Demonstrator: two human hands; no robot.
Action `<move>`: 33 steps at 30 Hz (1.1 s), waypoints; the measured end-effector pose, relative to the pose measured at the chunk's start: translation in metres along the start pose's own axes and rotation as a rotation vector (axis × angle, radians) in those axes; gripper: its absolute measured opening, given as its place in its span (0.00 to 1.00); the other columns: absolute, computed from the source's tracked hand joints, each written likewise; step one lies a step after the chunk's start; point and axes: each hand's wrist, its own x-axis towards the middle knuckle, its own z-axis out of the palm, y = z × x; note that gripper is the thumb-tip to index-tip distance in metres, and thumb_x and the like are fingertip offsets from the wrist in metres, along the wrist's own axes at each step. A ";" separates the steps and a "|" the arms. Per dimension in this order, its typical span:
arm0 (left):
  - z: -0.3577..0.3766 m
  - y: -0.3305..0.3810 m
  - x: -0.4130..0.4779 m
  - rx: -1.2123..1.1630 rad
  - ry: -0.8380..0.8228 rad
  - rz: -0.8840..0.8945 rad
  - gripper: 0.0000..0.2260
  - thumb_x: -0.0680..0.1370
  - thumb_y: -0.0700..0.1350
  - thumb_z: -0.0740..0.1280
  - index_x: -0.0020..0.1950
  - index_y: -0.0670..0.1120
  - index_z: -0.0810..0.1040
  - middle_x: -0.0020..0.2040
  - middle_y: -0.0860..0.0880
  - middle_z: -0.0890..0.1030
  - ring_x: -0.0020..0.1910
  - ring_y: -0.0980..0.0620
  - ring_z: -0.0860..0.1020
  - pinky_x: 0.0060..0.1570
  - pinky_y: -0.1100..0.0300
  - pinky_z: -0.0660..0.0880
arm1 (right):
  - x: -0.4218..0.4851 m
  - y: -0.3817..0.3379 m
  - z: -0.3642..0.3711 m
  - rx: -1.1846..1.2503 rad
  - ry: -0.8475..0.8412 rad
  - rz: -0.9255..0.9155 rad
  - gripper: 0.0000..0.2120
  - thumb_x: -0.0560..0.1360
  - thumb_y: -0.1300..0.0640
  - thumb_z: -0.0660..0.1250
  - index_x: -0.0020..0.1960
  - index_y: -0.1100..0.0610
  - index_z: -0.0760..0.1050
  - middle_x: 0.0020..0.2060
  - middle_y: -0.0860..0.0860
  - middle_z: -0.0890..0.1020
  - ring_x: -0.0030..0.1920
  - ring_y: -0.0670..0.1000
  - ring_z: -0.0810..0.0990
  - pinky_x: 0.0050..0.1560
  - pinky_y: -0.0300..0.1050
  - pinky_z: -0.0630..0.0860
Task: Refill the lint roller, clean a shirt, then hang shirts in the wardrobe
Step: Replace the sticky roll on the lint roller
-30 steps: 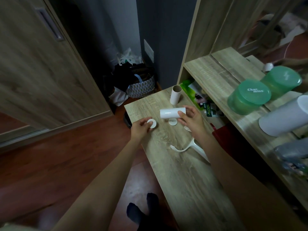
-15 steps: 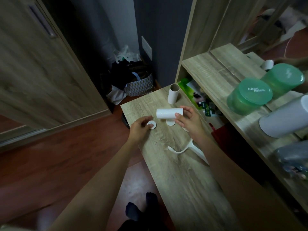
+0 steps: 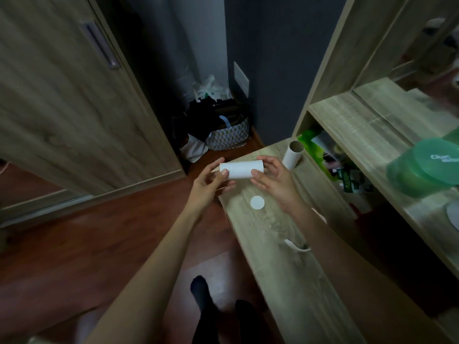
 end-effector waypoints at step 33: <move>-0.202 -0.167 0.323 0.639 0.065 -0.374 0.20 0.73 0.46 0.74 0.62 0.42 0.78 0.57 0.39 0.81 0.57 0.39 0.79 0.59 0.44 0.76 | 0.173 0.080 0.042 -1.710 -0.002 -0.054 0.28 0.80 0.46 0.40 0.71 0.54 0.68 0.69 0.49 0.72 0.72 0.48 0.65 0.74 0.47 0.47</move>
